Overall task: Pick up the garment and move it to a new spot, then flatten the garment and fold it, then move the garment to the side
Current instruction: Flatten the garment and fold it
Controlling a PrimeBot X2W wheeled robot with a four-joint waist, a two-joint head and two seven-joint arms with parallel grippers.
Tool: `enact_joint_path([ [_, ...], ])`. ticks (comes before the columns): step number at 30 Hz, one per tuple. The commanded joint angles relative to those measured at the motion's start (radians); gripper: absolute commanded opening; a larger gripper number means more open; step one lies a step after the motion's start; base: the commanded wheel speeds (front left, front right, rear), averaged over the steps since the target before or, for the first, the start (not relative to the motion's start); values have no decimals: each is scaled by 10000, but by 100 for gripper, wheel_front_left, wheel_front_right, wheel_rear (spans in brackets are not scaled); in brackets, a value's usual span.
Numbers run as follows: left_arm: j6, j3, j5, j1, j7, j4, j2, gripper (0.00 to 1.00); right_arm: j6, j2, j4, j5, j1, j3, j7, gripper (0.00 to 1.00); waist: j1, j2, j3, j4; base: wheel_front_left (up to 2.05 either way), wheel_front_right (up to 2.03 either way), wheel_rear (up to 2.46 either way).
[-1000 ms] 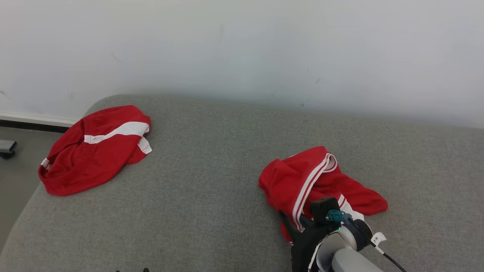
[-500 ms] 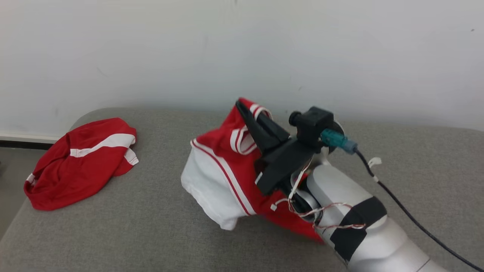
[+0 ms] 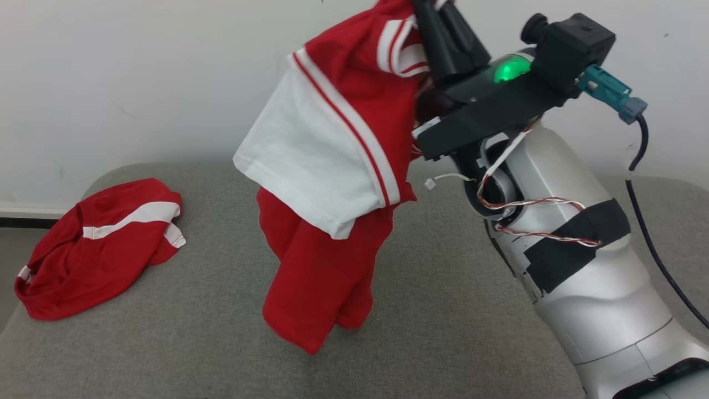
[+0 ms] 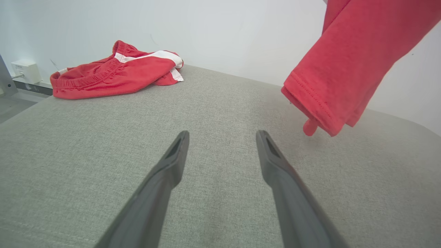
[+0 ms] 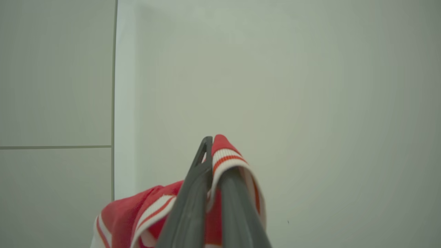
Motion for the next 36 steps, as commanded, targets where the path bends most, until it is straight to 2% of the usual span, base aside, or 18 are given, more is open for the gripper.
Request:
enact_joint_path([
  [1, 14, -4, 45, 64, -34, -22, -33, 100, -25, -121, 245, -198, 222, -233, -49, 0, 0, 0, 26, -33, 0, 0, 0],
  [7, 14, -68, 45, -15, -34, -27, -84, 100, -25, -377, 2312, -1370, 1308, -1513, 361, 0, 0, 0, 199, -199, 0, 0, 0],
  [8, 14, -68, 45, -15, -34, -27, -84, 100, -25, -377, 2312, -1370, 1308, -1513, 361, 0, 0, 0, 199, -199, 0, 0, 0],
  [11, 14, -141, 97, -160, -34, -17, -91, 100, -25, -760, 3946, -2334, 2168, -2629, 231, 0, 0, 0, 362, -296, 0, 0, 0],
  [14, 14, -166, 125, -197, -34, -24, -84, 100, -25, -1022, 4609, -2797, 2594, -3650, 44, 0, 0, 0, 429, -339, 0, 0, 0],
  [15, 14, -166, 125, -197, -34, -24, -84, 100, -25, -1022, 4609, -2797, 2594, -3650, 44, 0, 0, 0, 429, -339, 0, 0, 0],
  [24, 14, -169, 159, -245, -34, -17, -6, 100, -25, -1324, 5348, -3826, 3875, -6315, -142, 0, 0, 0, 531, -569, 0, 0, 0],
  [29, 14, -228, 171, -255, -34, 17, 25, 100, -25, -1182, 5151, -4565, 4562, -7908, -149, 0, 0, 0, 532, -660, 0, 0, 0],
  [30, 14, -240, 171, -272, -34, 25, 33, 100, -25, -1125, 5209, -4686, 4641, -8134, -150, 3, 0, 0, 536, -664, 0, 0, 0],
  [31, 14, -247, 169, -290, -34, 35, 41, 100, -25, -1059, 5266, -4812, 4702, -8322, -150, 92, 0, 0, 534, -669, 0, 0, 0],
  [32, 14, -250, 164, -299, -34, 44, 48, 100, -25, -970, 5310, -4946, 4774, -8473, -151, 100, 0, 0, 524, -678, 0, 0, 0],
  [36, 14, -261, 150, -305, -34, 83, 72, 100, -25, -717, 5382, -5497, 4974, -8773, -150, 100, 0, 0, 469, -715, 0, 0, 0],
])
